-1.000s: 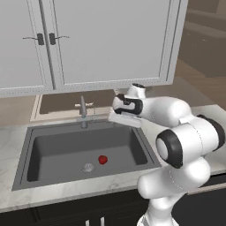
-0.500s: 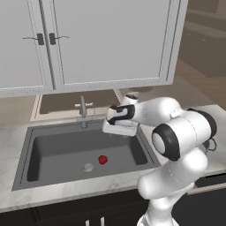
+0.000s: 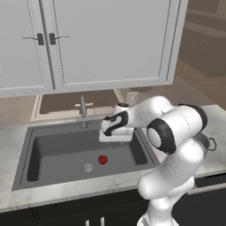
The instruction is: Dump the tomato from the pot into the sink. Then turn on the water and wash the tomato. Then turn off the water and put the tomato back in the pot.
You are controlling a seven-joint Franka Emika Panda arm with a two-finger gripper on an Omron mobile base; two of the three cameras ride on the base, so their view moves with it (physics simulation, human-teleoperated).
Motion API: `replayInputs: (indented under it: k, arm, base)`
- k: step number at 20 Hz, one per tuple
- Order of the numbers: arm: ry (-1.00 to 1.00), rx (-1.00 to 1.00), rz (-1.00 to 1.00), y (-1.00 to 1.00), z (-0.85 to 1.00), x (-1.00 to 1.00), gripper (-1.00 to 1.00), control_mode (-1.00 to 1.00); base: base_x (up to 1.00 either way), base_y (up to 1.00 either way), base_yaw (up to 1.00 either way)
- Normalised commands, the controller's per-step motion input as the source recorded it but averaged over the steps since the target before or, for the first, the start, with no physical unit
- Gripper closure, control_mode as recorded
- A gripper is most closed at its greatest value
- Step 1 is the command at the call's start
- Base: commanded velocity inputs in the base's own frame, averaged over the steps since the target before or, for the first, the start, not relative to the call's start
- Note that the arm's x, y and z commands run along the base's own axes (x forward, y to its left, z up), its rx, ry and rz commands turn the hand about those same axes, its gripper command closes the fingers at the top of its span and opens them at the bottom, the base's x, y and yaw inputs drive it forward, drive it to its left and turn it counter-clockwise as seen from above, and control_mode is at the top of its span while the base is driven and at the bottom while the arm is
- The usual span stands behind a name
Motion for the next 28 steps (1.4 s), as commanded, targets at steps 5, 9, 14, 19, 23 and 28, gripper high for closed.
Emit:
replayInputs:
  k: [5, 9, 14, 19, 23, 28]
  arm:
    - [0.0, -0.06, 0.04, 0.0, -0.34, 0.08, -1.0, -1.0]
    - [0.03, 0.0, 0.03, 0.0, -0.33, 0.15, -1.0, -1.0]
    - [0.06, 0.0, 0.04, 0.0, -0.36, 0.16, -1.0, -1.0]
    - [0.07, 0.0, 0.04, 0.19, -0.42, 0.2, -1.0, -1.0]
    - [0.07, 0.0, 0.04, 0.2, -0.38, 0.21, -1.0, -1.0]
    - [0.08, 0.0, 0.02, 0.18, -0.34, 0.26, -1.0, -1.0]
  base:
    - [0.0, 0.0, 0.0]
    - [0.0, 0.0, 0.0]
    - [0.0, 0.0, 0.0]
    - [0.0, 0.0, 0.0]
    - [0.0, 0.0, 0.0]
    - [0.0, 0.0, 0.0]
